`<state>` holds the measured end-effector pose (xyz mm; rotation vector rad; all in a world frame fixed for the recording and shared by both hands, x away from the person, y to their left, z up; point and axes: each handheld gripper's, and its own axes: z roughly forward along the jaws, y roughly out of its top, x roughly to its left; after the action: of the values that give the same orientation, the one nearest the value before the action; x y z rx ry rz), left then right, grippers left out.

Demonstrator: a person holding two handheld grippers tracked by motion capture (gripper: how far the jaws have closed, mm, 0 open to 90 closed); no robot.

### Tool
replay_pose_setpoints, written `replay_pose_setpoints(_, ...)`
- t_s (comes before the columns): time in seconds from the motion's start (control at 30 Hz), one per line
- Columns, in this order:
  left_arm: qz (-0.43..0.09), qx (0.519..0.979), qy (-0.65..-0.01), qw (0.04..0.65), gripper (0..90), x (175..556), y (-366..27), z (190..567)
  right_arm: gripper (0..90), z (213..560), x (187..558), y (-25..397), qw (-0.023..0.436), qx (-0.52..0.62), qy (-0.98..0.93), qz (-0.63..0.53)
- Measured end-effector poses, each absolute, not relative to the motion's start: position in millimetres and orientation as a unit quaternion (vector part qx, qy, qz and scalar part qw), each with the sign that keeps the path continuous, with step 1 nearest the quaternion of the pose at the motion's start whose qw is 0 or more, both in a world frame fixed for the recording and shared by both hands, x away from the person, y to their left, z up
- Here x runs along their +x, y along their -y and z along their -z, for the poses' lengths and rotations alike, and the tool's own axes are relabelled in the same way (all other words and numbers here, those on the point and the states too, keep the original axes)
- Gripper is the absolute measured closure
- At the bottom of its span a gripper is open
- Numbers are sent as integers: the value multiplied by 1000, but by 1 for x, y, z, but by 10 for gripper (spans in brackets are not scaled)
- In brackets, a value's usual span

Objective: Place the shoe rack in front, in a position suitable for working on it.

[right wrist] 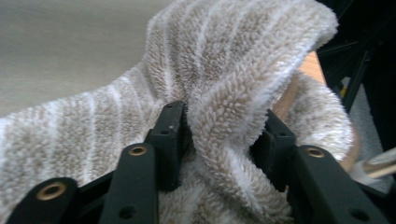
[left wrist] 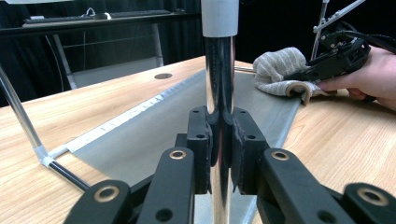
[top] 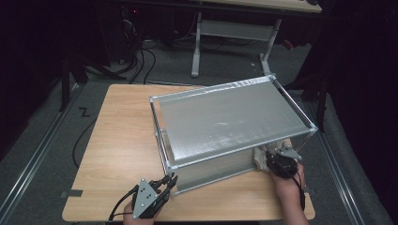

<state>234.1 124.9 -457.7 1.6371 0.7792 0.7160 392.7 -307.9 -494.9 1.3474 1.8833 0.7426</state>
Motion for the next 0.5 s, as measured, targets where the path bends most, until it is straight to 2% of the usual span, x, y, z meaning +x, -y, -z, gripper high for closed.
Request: replay_pose_setpoints(0.5,-300,695,-330,564,795,235,-125,458,594,496,373,240,307,438,-784,-315)
